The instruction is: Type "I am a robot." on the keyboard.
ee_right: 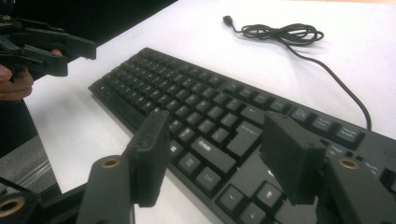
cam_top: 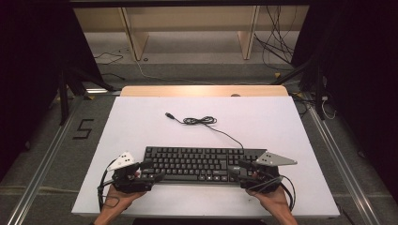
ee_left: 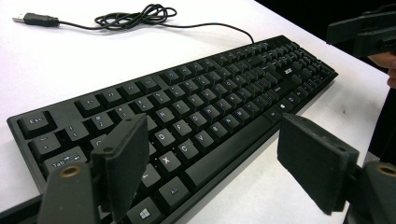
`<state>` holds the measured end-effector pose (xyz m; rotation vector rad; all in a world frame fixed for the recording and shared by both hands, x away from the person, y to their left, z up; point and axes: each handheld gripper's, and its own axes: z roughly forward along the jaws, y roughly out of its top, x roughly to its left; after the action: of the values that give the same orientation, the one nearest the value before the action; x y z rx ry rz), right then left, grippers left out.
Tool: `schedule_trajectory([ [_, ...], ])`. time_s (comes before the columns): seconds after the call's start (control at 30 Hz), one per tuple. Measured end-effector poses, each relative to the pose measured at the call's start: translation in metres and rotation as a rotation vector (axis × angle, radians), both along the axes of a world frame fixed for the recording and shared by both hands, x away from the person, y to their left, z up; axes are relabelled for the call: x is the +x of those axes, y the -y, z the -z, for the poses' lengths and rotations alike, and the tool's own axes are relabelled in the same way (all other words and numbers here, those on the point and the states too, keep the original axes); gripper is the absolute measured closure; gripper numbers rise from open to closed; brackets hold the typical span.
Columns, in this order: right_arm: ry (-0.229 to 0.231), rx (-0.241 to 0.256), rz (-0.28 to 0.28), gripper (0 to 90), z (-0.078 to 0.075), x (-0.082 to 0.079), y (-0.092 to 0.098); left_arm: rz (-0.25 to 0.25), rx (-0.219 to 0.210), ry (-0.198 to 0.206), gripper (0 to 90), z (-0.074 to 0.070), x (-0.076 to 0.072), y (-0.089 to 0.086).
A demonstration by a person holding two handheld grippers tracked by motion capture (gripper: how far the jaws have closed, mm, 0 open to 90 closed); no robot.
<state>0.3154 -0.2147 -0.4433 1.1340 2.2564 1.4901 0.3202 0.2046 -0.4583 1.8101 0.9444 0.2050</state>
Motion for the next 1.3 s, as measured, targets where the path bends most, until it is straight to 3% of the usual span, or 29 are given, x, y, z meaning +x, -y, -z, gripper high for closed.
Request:
schedule_trajectory([
  [0.67,0.029,0.005,0.06,34.9,0.006,-0.017,0.021,0.01,0.001,-0.006,23.7,0.0,-0.002,0.002],
  [1.3,0.039,0.005,0.062,32.4,0.005,-0.017,0.02,0.007,0.005,-0.003,23.3,0.0,-0.001,0.001],
])
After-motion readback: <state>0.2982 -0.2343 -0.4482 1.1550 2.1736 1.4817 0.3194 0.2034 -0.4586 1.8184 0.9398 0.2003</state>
